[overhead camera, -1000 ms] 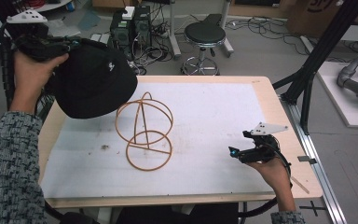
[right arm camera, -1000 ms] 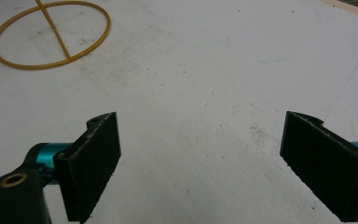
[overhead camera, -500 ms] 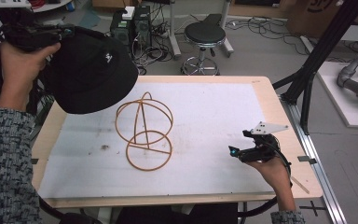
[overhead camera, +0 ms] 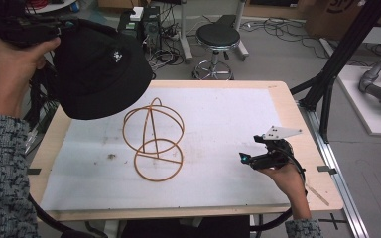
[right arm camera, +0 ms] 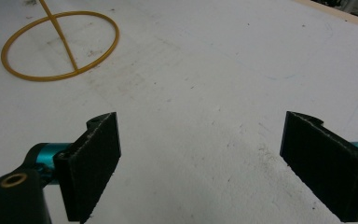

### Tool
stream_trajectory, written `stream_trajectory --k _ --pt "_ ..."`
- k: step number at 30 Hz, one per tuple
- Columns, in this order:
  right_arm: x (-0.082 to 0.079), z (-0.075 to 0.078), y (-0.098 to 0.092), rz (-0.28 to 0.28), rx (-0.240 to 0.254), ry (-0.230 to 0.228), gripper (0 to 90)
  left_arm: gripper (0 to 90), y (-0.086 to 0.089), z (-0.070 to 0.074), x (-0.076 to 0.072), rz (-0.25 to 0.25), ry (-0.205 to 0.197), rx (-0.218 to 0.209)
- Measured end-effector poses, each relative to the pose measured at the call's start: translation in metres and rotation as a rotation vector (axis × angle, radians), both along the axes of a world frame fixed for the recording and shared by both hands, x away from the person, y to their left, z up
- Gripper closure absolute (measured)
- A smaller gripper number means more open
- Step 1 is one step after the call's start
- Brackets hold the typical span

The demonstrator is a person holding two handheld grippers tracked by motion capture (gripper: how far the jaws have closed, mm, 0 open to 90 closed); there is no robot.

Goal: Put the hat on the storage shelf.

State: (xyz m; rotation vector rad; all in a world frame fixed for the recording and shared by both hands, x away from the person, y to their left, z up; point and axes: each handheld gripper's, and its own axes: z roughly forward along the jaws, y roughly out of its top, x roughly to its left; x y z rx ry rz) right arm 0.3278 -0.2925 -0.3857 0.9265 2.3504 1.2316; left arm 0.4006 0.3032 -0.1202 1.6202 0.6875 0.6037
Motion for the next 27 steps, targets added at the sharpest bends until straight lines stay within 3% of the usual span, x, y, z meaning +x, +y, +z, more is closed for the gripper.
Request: stream_trajectory --k 6,12,27 --pt "0.001 0.001 0.001 0.007 0.003 -0.006 12.0 85.3 0.006 0.005 -0.005 -0.073 -0.016 -0.064" --pt "0.000 0.001 0.001 0.007 0.001 -0.005 11.9 85.3 0.008 0.007 -0.005 -0.152 0.000 -0.119" --pt "-0.003 0.002 -0.003 0.000 0.006 -0.009 12.0 85.3 -0.008 0.010 -0.007 -0.304 0.008 -0.136"
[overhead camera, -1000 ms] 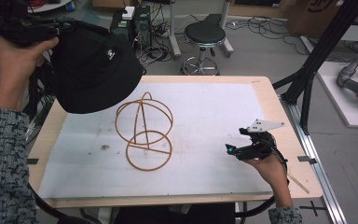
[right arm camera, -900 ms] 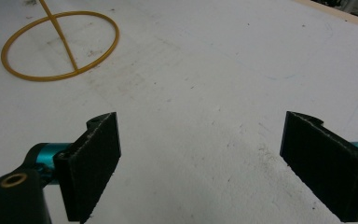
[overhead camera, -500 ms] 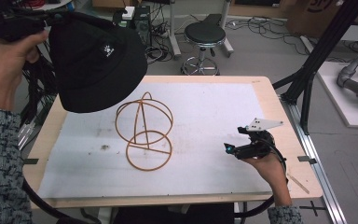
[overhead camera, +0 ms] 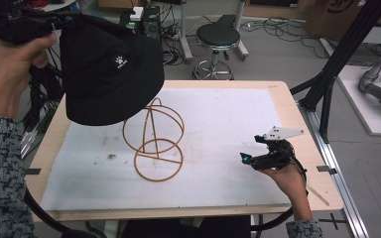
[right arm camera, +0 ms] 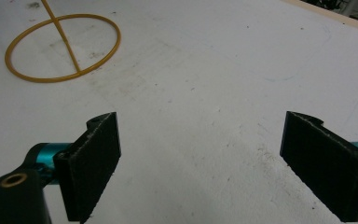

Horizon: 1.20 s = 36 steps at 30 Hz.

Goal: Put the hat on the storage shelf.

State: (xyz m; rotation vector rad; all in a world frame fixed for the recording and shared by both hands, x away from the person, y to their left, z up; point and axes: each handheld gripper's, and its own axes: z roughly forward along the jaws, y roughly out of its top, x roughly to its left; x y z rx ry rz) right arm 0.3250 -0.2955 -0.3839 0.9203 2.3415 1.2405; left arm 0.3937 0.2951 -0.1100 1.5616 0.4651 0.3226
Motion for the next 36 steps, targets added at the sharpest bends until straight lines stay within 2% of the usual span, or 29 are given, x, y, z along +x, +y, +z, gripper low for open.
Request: stream_trajectory --k 21,28,34,36 --pt "0.003 0.000 0.001 0.006 0.003 0.002 12.0 85.3 -0.025 -0.003 -0.011 -0.086 -0.002 0.033" --pt "0.003 0.000 0.001 0.004 0.005 0.004 12.0 85.3 -0.035 -0.003 -0.018 -0.126 -0.009 0.057" --pt "0.003 0.000 0.001 0.006 0.003 0.003 12.0 85.3 -0.044 -0.005 -0.022 -0.146 -0.005 0.105" --pt "0.004 0.000 0.001 0.007 0.004 0.003 12.0 85.3 -0.047 -0.007 -0.023 -0.156 -0.006 0.105"
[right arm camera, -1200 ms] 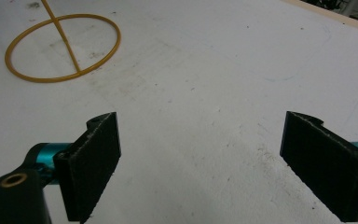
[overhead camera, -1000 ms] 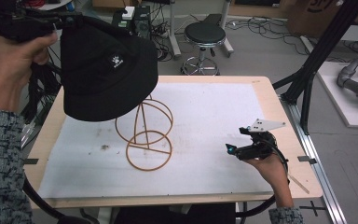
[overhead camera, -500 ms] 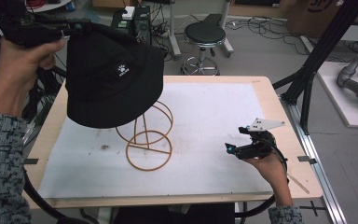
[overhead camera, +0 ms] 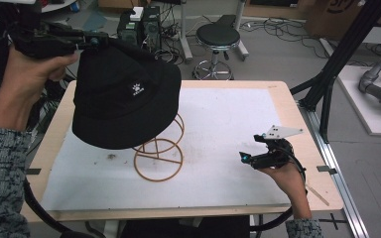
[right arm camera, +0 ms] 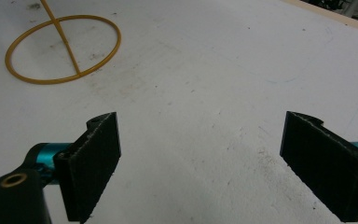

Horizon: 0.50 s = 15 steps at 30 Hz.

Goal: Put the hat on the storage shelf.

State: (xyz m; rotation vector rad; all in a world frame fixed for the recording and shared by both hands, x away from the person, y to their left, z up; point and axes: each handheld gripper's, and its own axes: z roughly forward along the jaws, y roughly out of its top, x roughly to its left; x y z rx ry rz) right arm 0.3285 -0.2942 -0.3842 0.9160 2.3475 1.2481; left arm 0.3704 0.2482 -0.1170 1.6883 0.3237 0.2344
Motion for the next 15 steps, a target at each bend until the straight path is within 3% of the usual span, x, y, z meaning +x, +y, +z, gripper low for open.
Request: stream_trajectory --k 15 --pt "0.001 0.000 0.001 -0.002 -0.004 0.004 12.0 85.3 -0.020 -0.020 -0.006 -0.040 0.010 0.070"
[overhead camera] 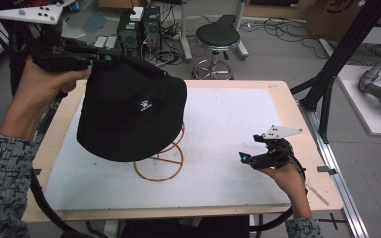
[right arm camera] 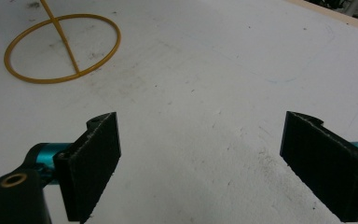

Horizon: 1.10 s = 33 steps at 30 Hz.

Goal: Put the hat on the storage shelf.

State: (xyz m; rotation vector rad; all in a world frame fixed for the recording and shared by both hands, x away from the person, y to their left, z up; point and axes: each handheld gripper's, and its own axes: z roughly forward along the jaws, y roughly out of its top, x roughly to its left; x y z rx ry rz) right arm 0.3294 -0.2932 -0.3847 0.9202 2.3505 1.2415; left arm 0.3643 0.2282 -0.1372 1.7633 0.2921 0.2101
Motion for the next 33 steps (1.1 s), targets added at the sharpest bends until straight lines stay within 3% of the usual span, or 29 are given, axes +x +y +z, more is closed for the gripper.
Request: stream_trajectory --k 19,33 --pt "0.000 0.000 -0.001 0.002 0.002 0.002 12.0 85.2 -0.027 -0.032 -0.001 -0.043 0.035 0.059" --pt "0.000 0.000 -0.001 0.003 0.001 0.002 12.0 85.1 -0.033 -0.053 -0.001 -0.024 0.033 0.088"
